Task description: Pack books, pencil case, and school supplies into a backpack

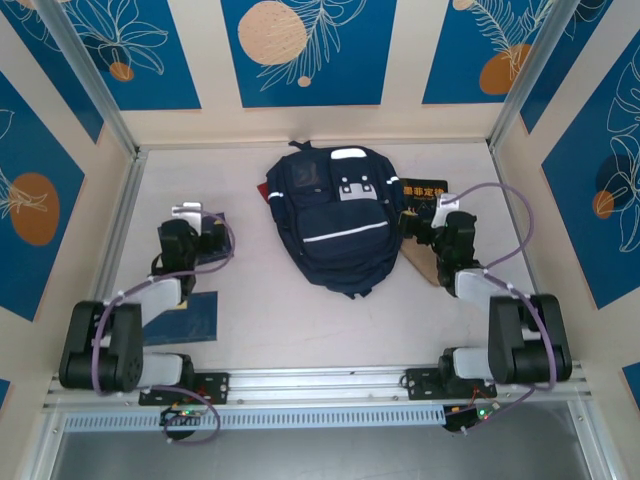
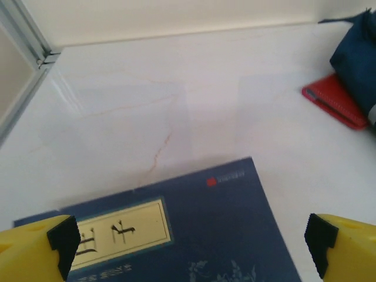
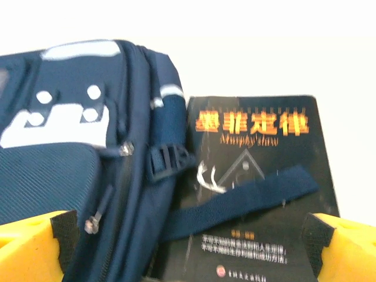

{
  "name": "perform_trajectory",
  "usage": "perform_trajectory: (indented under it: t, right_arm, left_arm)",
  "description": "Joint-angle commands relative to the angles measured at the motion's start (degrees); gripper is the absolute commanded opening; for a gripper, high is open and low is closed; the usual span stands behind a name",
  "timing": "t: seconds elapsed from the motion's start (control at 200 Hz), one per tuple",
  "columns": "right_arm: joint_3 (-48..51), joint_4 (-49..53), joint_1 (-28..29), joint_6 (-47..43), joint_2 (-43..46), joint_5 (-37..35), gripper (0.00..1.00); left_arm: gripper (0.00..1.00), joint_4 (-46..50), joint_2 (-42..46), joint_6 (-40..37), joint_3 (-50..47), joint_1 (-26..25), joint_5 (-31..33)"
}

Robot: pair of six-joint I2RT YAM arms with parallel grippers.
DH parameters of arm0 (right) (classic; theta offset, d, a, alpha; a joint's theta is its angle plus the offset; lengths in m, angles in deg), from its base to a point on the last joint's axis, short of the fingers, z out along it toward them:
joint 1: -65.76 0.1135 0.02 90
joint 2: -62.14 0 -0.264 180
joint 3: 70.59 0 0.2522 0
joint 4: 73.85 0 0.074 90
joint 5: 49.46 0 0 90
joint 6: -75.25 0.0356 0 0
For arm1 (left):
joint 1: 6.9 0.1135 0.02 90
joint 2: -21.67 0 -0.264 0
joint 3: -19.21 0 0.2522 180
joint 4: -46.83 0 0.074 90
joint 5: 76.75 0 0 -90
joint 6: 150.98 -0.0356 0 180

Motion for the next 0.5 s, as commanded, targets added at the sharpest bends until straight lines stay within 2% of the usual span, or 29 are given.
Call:
perform_trajectory:
  t: [0.0,0.115,0.19,0.27,0.37,0.495]
  right_arm:
    - [-5.92,15.81,1.54,4.8,5.76,-2.51,0.99]
    - [-13.89,31.46,2.77,12.36,7.12,-0.72,0.99]
    - [-19.44,40.69,3.7,16.73,4.98,0.19,0.99]
    - [-26.26,49.8,4.28,21.82,-0.02,5.08,1.0]
    - [-31.22,53.56,6.82,24.65,-6.76,11.13,0.94]
    - [-36.72,55.38,13.24,27.07,-15.48,8.47,0.92]
  left_arm:
    - [1.0,18.3,5.18,3.84,7.25,-0.23,0.34]
    - [1.0,31.78,7.89,12.04,15.46,-0.29,-4.04]
    - [1.0,35.49,9.0,17.83,18.46,-0.26,-7.76]
    - [1.0,37.86,9.93,21.98,20.2,-0.29,-11.8]
    - [1.0,41.77,9.78,25.91,22.71,-0.26,-15.35]
    - [1.0,44.15,8.81,26.54,24.37,-0.27,-20.98]
